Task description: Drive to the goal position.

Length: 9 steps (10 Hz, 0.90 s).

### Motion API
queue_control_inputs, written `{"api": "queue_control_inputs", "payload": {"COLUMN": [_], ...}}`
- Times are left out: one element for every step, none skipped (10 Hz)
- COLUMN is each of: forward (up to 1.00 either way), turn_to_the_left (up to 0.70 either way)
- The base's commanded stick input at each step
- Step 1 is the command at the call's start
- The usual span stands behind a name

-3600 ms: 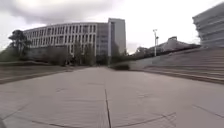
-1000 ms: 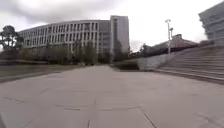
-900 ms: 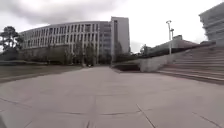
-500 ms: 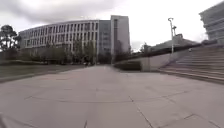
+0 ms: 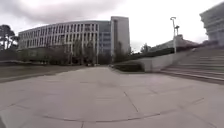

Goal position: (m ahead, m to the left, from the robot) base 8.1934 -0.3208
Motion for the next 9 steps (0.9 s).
{"api": "queue_control_inputs", "payload": {"forward": [1.00,1.00,1.00,1.00,1.00,1.00,1.00,1.00,1.00], "turn_to_the_left": [0.01,0.00,0.00,0.00,0.00,0.00,0.02,0.04,0.03]}}
